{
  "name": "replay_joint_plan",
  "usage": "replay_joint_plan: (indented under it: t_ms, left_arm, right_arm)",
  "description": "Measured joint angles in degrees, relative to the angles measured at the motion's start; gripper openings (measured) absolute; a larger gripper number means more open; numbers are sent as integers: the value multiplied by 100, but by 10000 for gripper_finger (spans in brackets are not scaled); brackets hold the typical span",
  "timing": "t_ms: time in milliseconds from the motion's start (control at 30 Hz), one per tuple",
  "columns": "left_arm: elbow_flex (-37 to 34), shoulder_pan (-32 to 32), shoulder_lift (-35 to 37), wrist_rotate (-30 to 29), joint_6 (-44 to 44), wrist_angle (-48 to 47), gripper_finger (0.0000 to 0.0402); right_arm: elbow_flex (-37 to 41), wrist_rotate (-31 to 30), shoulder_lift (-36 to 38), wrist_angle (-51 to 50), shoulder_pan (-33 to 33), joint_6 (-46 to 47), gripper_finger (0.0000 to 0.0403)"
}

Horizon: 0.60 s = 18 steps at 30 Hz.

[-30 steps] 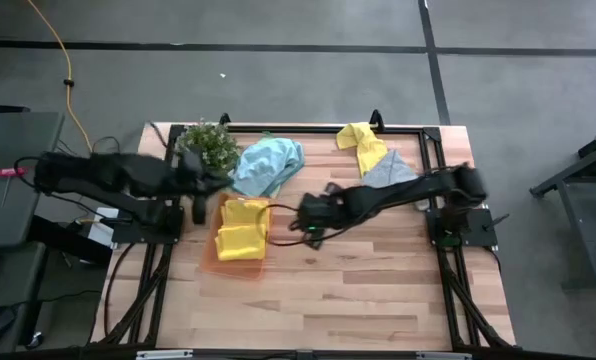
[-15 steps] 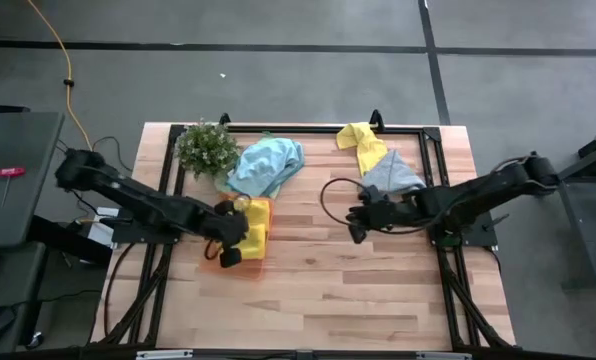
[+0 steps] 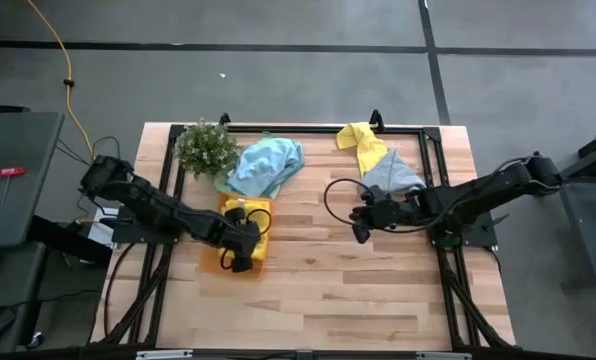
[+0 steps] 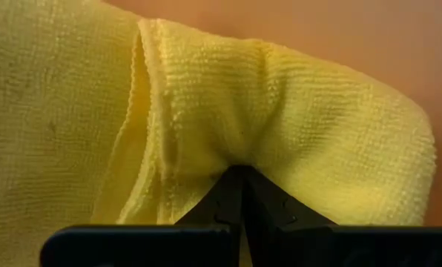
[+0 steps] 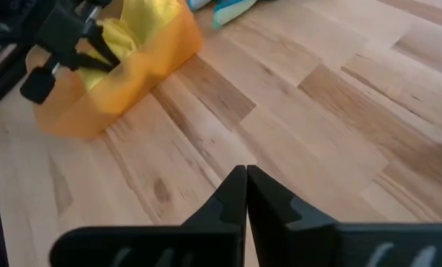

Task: Fold microfiber towels
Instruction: Fold the gray microfiber towel

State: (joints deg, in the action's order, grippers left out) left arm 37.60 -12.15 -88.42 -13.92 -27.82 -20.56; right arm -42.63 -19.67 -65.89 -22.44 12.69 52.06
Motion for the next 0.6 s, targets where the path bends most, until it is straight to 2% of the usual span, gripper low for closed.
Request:
replay_joint_plan:
  t_ms: [67,233,600]
  left_arm:
    - [0,-26,-2,-35,-248,-23,0]
    - [-3,-97,-12,-102,-1610,-81,0]
    - [-17,-776,-24,-614,-4494,-157,0]
  right_arm:
    - [0,64,0,-43,0,-87,1]
    - [0,79,0,-168,0,-110,0]
    - [0,77,0,-172,0,-110,0]
